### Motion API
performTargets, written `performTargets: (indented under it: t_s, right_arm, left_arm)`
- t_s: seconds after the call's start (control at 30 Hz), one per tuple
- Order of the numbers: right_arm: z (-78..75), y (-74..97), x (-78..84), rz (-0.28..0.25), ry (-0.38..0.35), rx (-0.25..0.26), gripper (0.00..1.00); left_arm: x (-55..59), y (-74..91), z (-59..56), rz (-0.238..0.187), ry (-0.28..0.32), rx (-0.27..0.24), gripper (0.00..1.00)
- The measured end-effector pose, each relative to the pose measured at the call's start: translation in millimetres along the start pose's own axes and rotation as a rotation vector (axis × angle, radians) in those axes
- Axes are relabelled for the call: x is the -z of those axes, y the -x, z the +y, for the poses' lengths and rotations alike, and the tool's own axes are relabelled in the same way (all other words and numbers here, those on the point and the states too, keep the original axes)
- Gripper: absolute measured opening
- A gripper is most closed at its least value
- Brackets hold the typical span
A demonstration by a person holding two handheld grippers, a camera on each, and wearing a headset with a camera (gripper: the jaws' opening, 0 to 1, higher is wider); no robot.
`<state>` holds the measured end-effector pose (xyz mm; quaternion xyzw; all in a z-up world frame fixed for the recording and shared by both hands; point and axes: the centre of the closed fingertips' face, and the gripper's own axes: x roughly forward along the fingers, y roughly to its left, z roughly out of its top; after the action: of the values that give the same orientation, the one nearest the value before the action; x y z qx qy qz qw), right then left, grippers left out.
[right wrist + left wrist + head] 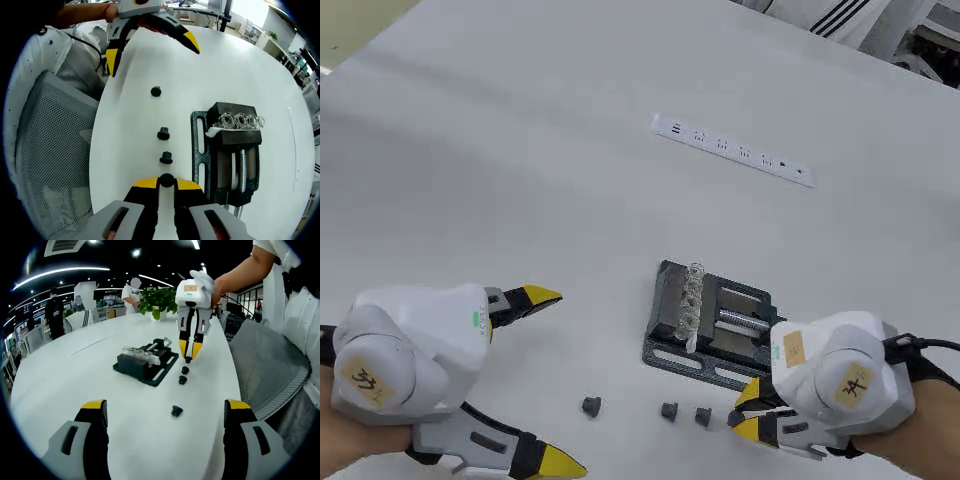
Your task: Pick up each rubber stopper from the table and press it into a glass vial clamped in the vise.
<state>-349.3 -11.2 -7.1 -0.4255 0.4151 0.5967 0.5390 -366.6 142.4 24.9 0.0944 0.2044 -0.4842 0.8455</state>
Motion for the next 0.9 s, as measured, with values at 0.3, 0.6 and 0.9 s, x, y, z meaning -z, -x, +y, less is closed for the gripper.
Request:
performTargets:
  t_s: [0.3,0.6,0.9]
  right_arm:
    - [-40.9,46.2,-26.6,-0.096,-0.059,0.067,0.06]
    - [-88.3,67.9,-61.8,-0.135,-0.049,0.113,0.06]
    - [-121.5,58.0,-83.1,-0.134,-0.028,0.122,0.06]
  left_arm:
    - [-2.6,0.3,-0.4,-0.006,-0.003,0.001,0.96]
    - [-3.3,-0.8,-0.2,-0.013,0.000,0.000,0.96]
    - [-3.4,-0.8,1.0,-0.021,0.012,-0.003,0.96]
